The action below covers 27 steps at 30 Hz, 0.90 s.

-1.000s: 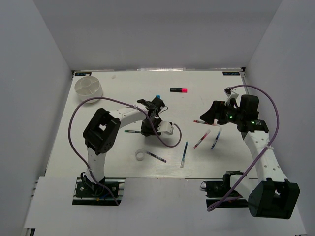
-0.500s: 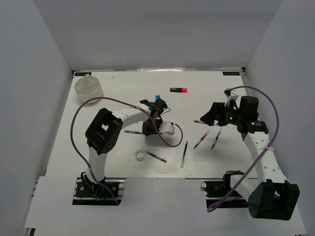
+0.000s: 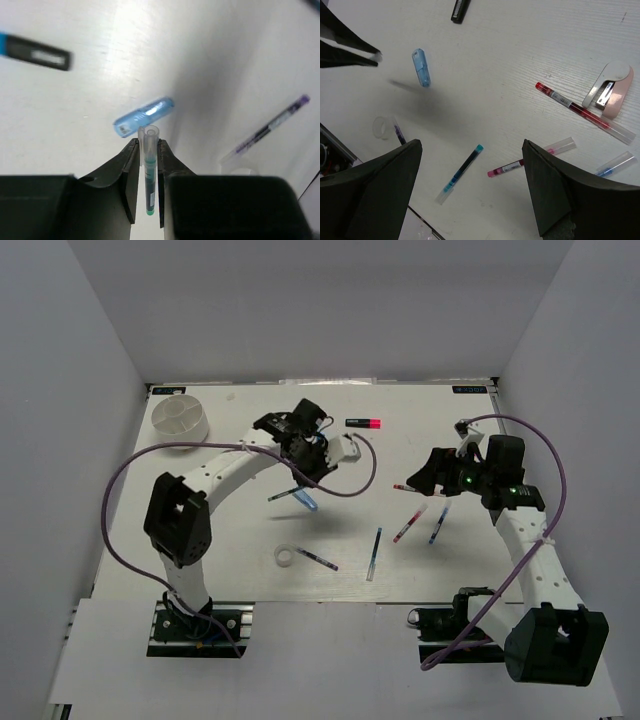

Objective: Sort the stationery into containers
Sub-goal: Pick up the pen from the center of the board, then place the pen in the storage box.

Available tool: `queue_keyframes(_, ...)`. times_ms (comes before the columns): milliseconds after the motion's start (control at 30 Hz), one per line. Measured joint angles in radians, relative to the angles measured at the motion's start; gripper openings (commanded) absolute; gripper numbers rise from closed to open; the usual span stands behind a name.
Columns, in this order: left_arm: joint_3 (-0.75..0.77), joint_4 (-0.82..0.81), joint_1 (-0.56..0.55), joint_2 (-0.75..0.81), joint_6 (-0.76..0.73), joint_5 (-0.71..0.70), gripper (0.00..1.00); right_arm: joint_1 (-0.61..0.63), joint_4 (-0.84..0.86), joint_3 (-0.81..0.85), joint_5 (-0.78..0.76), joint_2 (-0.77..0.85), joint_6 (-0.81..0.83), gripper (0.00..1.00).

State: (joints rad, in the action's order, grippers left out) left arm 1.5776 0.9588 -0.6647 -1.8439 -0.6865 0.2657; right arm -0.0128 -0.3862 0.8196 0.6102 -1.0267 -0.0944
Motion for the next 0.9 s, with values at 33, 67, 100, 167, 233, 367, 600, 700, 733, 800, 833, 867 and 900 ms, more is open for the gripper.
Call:
queue_keyframes(33, 0.017, -0.014, 0.013, 0.018, 0.041, 0.009, 0.00, 0.000, 0.000, 0.000, 0.000, -0.003, 0.000, 0.87)
queue_keyframes(67, 0.028, -0.037, 0.032, 0.031, 0.087, 0.016, 0.00, 0.000, 0.000, 0.000, 0.000, -0.008, 0.001, 0.86)
queue_keyframes(100, 0.037, -0.062, 0.058, 0.041, 0.134, 0.020, 0.00, 0.000, 0.000, 0.000, 0.001, -0.013, 0.001, 0.86)
queue_keyframes(167, 0.060, -0.110, 0.123, 0.047, 0.237, 0.024, 0.00, 0.000, 0.000, 0.001, 0.003, -0.025, 0.002, 0.87)
queue_keyframes(233, 0.093, -0.151, 0.200, 0.041, 0.341, 0.001, 0.00, 0.000, 0.001, 0.002, 0.004, -0.040, 0.005, 0.87)
queue_keyframes(367, 0.200, -0.218, 0.373, -0.002, 0.538, -0.075, 0.00, 0.000, 0.003, 0.019, 0.009, -0.084, 0.016, 0.87)
queue_keyframes(600, 0.142, -0.555, 0.628, 0.010, 0.734, -0.159, 0.00, 0.000, 0.022, 0.090, 0.023, -0.168, 0.025, 0.87)
queue_keyframes(700, 0.038, -0.708, 0.672, 0.045, 0.757, -0.192, 0.00, 0.000, 0.037, 0.108, 0.030, -0.193, 0.025, 0.87)
queue_keyframes(733, 0.038, -0.740, 0.684, 0.038, 0.765, -0.199, 0.00, 0.000, 0.044, 0.109, 0.032, -0.200, 0.025, 0.87)
queue_keyframes(800, 0.063, -0.790, 0.705, 0.016, 0.781, -0.210, 0.00, 0.000, 0.048, 0.110, 0.035, -0.214, 0.026, 0.87)
queue_keyframes(833, 0.083, -0.818, 0.717, 0.001, 0.790, -0.213, 0.00, 0.000, 0.048, 0.110, 0.037, -0.220, 0.027, 0.87)
queue_keyframes(867, 0.095, -0.851, 0.728, -0.010, 0.797, -0.218, 0.00, 0.000, 0.048, 0.110, 0.037, -0.227, 0.027, 0.87)
queue_keyframes(900, 0.102, -0.891, 0.743, -0.019, 0.803, -0.222, 0.00, 0.000, 0.048, 0.110, 0.038, -0.233, 0.028, 0.87)
